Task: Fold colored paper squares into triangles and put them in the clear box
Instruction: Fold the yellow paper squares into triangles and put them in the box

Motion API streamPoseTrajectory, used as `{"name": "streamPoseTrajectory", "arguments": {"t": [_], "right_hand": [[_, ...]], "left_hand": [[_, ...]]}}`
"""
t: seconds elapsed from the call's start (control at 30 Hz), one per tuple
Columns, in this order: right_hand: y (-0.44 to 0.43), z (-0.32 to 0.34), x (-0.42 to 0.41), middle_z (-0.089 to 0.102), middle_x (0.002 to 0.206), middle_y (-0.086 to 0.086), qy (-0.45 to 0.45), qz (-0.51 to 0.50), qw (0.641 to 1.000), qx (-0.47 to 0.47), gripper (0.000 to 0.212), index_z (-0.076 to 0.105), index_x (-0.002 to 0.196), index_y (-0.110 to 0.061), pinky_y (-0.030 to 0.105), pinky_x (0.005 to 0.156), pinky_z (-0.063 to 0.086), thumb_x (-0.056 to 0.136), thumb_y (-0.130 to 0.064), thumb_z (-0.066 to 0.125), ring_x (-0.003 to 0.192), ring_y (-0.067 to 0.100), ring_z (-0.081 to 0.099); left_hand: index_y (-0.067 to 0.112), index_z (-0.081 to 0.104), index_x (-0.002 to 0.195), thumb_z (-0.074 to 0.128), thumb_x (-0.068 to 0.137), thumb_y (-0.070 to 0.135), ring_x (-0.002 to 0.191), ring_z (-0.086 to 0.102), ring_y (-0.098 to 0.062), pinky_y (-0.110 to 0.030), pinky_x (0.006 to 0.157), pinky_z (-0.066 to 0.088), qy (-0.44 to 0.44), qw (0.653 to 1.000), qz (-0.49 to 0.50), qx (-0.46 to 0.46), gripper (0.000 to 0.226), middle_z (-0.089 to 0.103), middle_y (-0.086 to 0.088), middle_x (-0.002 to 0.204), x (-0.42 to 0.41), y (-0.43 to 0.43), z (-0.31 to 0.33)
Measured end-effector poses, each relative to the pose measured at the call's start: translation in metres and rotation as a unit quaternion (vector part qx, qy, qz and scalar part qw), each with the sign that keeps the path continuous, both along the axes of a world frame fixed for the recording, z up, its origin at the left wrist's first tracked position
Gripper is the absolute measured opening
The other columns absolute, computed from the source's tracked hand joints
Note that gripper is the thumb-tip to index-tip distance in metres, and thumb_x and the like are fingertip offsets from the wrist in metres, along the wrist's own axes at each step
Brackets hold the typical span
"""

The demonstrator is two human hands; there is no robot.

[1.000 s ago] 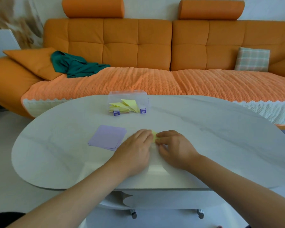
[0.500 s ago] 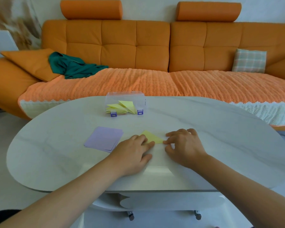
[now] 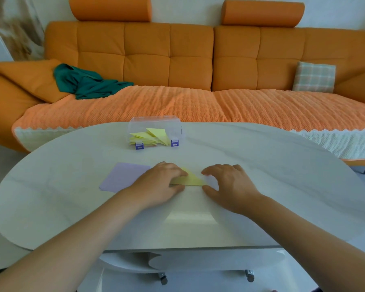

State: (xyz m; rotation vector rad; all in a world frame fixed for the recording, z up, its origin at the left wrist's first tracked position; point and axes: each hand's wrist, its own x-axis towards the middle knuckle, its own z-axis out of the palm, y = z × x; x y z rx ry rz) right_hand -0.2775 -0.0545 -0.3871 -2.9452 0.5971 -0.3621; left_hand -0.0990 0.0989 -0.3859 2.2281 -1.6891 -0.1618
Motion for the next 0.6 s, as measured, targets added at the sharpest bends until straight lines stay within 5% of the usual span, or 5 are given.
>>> {"name": "streamPoseTrajectory", "arguments": {"t": [0.2, 0.4, 0.6], "right_hand": [[-0.002, 0.003, 0.018, 0.062, 0.126, -0.015, 0.004, 0.054, 0.998, 0.009, 0.040, 0.056, 0.130, -0.035, 0.028, 0.088, 0.037, 0.093, -0.051, 0.057, 0.112, 0.013, 0.055], [-0.012, 0.011, 0.032, 0.068, 0.118, -0.008, 0.033, 0.124, 0.988, -0.088, 0.037, 0.057, 0.135, -0.031, 0.035, 0.087, 0.046, 0.100, -0.040, 0.049, 0.107, 0.019, 0.061], [-0.010, 0.011, 0.040, 0.071, 0.104, -0.005, 0.008, 0.134, 0.984, -0.115, 0.039, 0.061, 0.130, -0.026, 0.034, 0.076, 0.047, 0.095, -0.039, 0.049, 0.094, 0.022, 0.064]], "left_hand": [[0.022, 0.064, 0.131, 0.057, 0.099, 0.033, 0.117, 0.050, -0.015, -0.029, 0.101, 0.040, -0.051, 0.998, -0.030, -0.028, 0.035, 0.064, 0.008, 0.127, 0.010, -0.009, -0.001], [0.025, 0.064, 0.127, 0.062, 0.093, 0.047, 0.115, 0.050, -0.010, -0.028, 0.097, 0.043, -0.045, 0.998, -0.027, -0.041, 0.040, 0.065, 0.011, 0.122, 0.015, -0.014, 0.000], [0.020, 0.068, 0.121, 0.054, 0.100, 0.027, 0.095, 0.058, -0.022, -0.040, 0.078, 0.049, -0.101, 0.990, -0.068, -0.065, 0.027, 0.070, -0.003, 0.094, 0.011, -0.012, 0.003]]}}
